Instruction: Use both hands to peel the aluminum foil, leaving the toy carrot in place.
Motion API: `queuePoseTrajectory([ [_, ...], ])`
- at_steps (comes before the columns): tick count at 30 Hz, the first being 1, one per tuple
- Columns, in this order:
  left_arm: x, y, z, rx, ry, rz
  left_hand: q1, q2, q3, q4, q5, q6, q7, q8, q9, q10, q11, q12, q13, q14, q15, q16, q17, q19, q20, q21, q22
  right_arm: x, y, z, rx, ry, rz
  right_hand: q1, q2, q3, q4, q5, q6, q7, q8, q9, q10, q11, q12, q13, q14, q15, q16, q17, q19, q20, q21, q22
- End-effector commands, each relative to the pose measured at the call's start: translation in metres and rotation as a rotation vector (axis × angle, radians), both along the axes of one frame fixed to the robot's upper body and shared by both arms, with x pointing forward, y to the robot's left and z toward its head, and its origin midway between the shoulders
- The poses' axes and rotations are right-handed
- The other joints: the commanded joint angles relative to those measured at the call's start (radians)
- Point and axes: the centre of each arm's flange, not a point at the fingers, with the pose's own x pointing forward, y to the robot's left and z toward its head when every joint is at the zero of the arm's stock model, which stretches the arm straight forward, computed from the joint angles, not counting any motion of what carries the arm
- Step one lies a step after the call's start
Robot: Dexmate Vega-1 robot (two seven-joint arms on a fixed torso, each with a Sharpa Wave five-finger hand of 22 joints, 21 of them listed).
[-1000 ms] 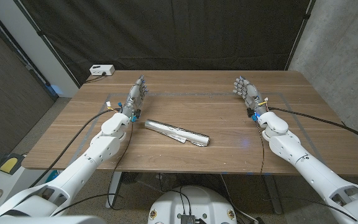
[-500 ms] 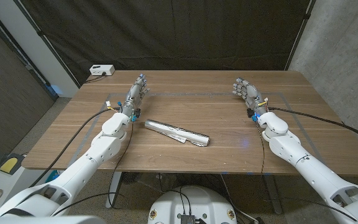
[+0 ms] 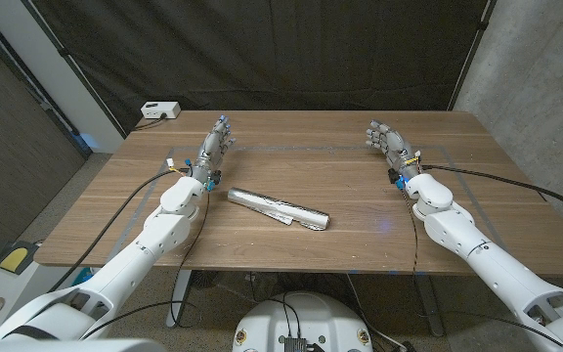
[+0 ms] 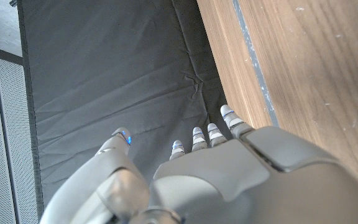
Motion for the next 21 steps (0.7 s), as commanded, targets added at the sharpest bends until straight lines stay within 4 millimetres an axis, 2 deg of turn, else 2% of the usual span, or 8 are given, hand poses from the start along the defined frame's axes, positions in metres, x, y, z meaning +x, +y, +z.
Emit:
queuePoseTrajectory([
  [1,0.000,0.000,0.000,0.014,0.005,-0.014,0.008,-0.001,-0.003,0.000,0.005,0.000,-0.005,0.000,0.001,0.004,0.004,0.003,0.003,-0.002,-0.005,0.007,0.000,0.005,0.007,-0.001,-0.001,-0.013,0.004,0.002,-0.042,-0.018,-0.035,0.015,0.001,0.001,-0.002,-0.004,0.011,-0.002,0.007,0.002,0.011,0.000,0.007,0.002,0.006,0.009,0.006,0.000,0.001,0.001,-0.002,0.002],
  [8,-0.011,-0.001,0.016,0.266,-0.038,0.051,0.014,-0.004,-0.004,-0.006,0.006,-0.016,-0.003,-0.005,0.000,0.000,0.000,0.000,0.001,-0.009,-0.006,0.006,-0.005,0.000,0.003,-0.003,-0.002,-0.016,0.005,-0.003,-0.030,-0.011,-0.034,0.014,0.002,0.002,-0.001,-0.005,0.016,-0.004,0.008,0.001,0.016,0.000,0.008,0.001,0.009,0.015,0.007,0.000,0.003,0.002,-0.004,0.002],
  [12,-0.019,-0.006,0.031,0.425,-0.074,0.079,0.030,-0.016,-0.004,-0.021,0.005,-0.009,0.018,0.001,0.000,0.011,-0.013,0.004,-0.001,-0.003,-0.013,0.010,-0.011,0.000,0.003,-0.004,-0.005,-0.018,0.006,-0.004,-0.028,-0.012,-0.033,0.013,0.006,0.003,0.002,-0.006,0.017,-0.004,0.008,0.001,0.017,0.001,0.008,0.001,0.010,0.019,0.008,0.001,0.005,0.003,-0.005,0.002],
  [15,-0.023,-0.009,0.036,0.465,-0.103,0.081,0.043,-0.027,-0.006,-0.032,0.005,0.018,0.036,0.013,0.000,0.019,-0.016,0.007,-0.002,0.011,-0.016,0.015,-0.015,0.002,0.002,-0.003,-0.007,-0.019,0.009,-0.007,-0.030,-0.007,-0.029,0.012,0.007,0.003,0.003,-0.006,0.019,-0.004,0.009,0.001,0.020,0.003,0.009,0.000,0.012,0.020,0.009,0.001,0.007,0.003,-0.005,0.002],
  [21,-0.034,-0.009,0.044,0.493,-0.150,0.091,0.060,-0.035,-0.006,-0.046,0.006,0.047,0.042,0.022,-0.001,0.045,-0.025,0.015,-0.004,0.034,-0.021,0.022,-0.020,0.018,0.004,0.002,-0.010,-0.021,0.013,-0.012,-0.035,0.003,-0.024,0.010,0.010,0.004,0.005,-0.006,0.021,-0.004,0.009,0.001,0.021,0.004,0.009,0.000,0.014,0.019,0.010,0.001,0.008,0.003,-0.006,0.002],
])
